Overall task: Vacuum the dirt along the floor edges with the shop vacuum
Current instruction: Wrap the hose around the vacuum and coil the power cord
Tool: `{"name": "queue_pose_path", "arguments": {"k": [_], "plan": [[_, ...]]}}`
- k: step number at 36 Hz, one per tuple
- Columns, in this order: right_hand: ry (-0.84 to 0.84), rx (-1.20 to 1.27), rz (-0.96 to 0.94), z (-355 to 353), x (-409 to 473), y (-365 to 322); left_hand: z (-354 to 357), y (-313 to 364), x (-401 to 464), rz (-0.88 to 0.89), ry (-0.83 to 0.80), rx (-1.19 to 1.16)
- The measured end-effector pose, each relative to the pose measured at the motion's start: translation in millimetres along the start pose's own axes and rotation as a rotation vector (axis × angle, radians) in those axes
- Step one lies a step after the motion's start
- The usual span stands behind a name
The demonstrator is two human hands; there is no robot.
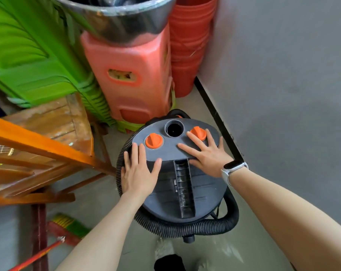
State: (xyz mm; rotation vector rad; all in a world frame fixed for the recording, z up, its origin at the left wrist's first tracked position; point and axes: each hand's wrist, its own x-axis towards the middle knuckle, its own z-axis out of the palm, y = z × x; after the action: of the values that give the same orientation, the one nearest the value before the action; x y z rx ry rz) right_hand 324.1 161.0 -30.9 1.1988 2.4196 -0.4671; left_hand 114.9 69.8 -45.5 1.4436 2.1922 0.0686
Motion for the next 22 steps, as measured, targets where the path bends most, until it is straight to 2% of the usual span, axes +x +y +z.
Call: {"name": "queue_pose_path", "arguments": {"k": [16, 20, 22], "plan": [[-0.071, -0.067, -0.126, -20.5, 41.1, 23.7, -8.3, 15.0, 20.6, -0.179, -0.009, 0.03], [-0.08, 0.031, -0.126, -24.7, 35.3, 23.2, -15.1, 19.7, 19.7, -0.213, -0.068, 0.085], [-0.027, 0.126, -0.101, -30.2, 23.8, 20.5, -21.3, 26.1, 17.9, -0.228, -0.097, 0.117]]}}
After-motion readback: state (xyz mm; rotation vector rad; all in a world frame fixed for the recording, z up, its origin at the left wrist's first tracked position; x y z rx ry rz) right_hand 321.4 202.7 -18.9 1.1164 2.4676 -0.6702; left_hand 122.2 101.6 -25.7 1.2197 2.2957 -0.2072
